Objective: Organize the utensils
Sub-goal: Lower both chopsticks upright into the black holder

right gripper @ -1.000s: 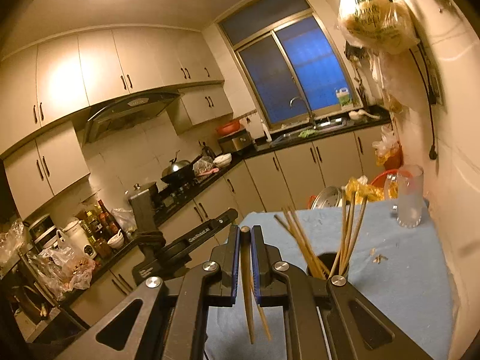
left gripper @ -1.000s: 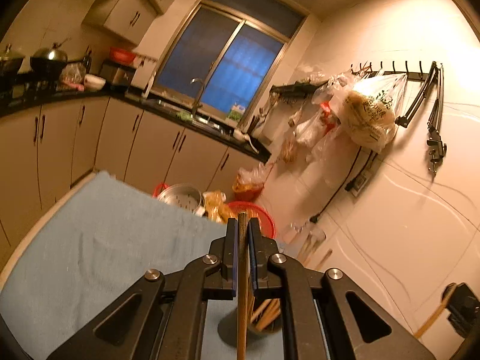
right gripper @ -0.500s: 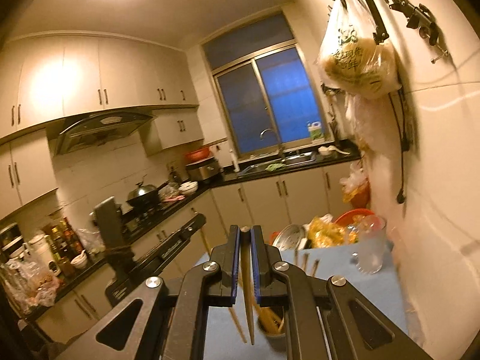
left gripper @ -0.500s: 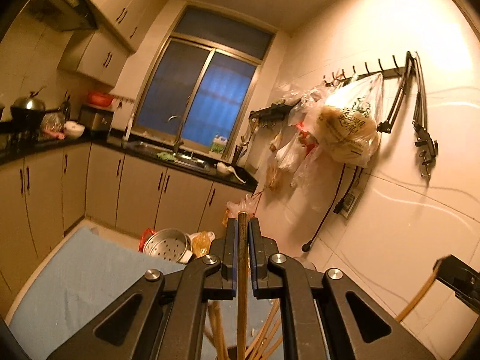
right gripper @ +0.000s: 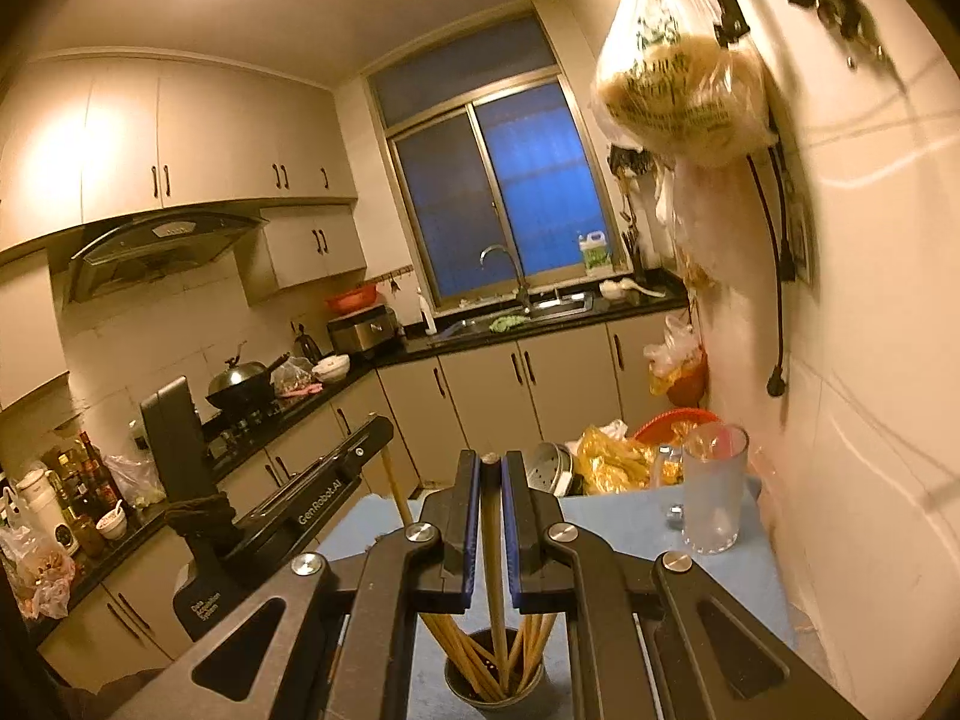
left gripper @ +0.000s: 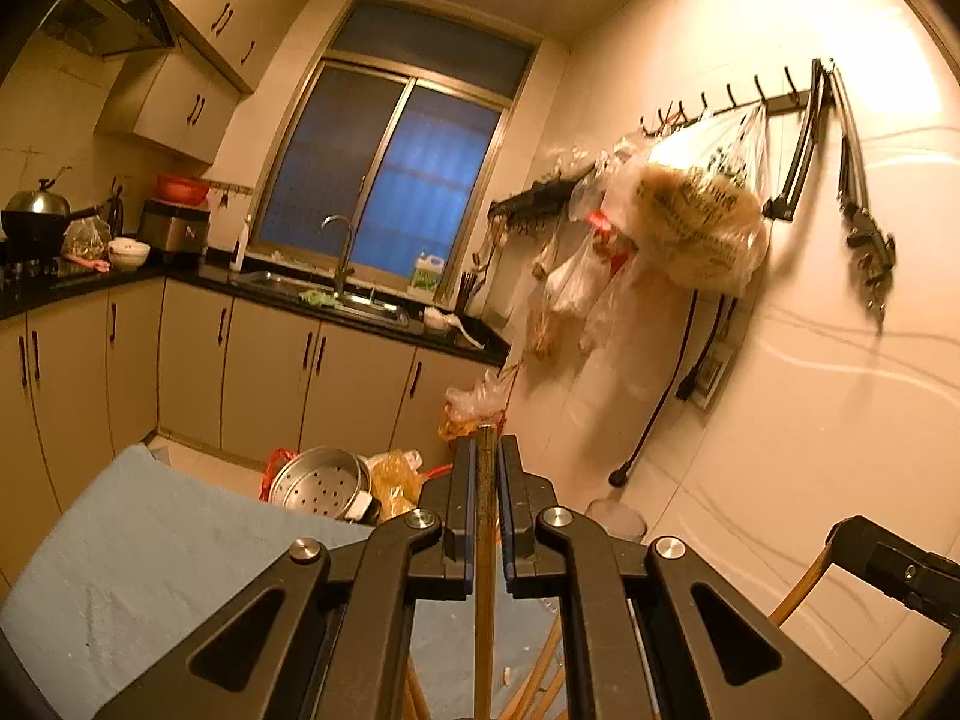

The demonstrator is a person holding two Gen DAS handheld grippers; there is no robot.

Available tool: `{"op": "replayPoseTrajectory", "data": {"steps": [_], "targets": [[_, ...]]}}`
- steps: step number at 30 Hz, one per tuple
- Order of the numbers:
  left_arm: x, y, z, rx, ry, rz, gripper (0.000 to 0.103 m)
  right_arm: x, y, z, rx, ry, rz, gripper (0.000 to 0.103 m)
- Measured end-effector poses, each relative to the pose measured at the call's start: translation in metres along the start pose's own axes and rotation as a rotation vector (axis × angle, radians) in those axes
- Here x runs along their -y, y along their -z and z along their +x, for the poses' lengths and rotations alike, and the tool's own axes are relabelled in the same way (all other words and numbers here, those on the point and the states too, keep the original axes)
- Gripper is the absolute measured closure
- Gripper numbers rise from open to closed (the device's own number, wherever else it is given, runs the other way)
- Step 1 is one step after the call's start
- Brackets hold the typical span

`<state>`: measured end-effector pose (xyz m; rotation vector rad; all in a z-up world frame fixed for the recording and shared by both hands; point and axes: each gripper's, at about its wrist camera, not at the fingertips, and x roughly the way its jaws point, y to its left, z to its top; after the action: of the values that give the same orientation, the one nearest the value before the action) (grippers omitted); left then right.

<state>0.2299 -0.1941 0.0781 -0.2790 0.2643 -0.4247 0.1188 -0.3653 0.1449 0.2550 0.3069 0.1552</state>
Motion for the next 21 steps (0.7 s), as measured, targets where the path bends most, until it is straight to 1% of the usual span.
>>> {"op": "replayPoseTrajectory", "data": {"steps": [4,7,12,17,21], "targets": [[-0.006,0.012,0.007,-0.036,-0.011,-0.004,0.096,0.007,0.01,0.011,-0.03,0.0,0.008,0.095],[-0.01,0.02,0.005,-0.057,-0.012,-0.008,0.096,0.011,0.019,0.016,-0.05,0.001,0.019,0.095],[-0.015,0.029,-0.006,-0.079,-0.022,0.01,0.096,0.014,0.029,0.019,-0.07,0.004,0.025,0.095],[-0.021,0.033,-0.022,-0.091,-0.021,0.007,0.095,0.015,0.039,0.019,-0.085,0.014,0.029,0.095],[-0.017,0.036,-0.036,-0.098,-0.024,0.044,0.095,0.018,0.051,0.02,-0.106,0.018,0.046,0.095]]}}
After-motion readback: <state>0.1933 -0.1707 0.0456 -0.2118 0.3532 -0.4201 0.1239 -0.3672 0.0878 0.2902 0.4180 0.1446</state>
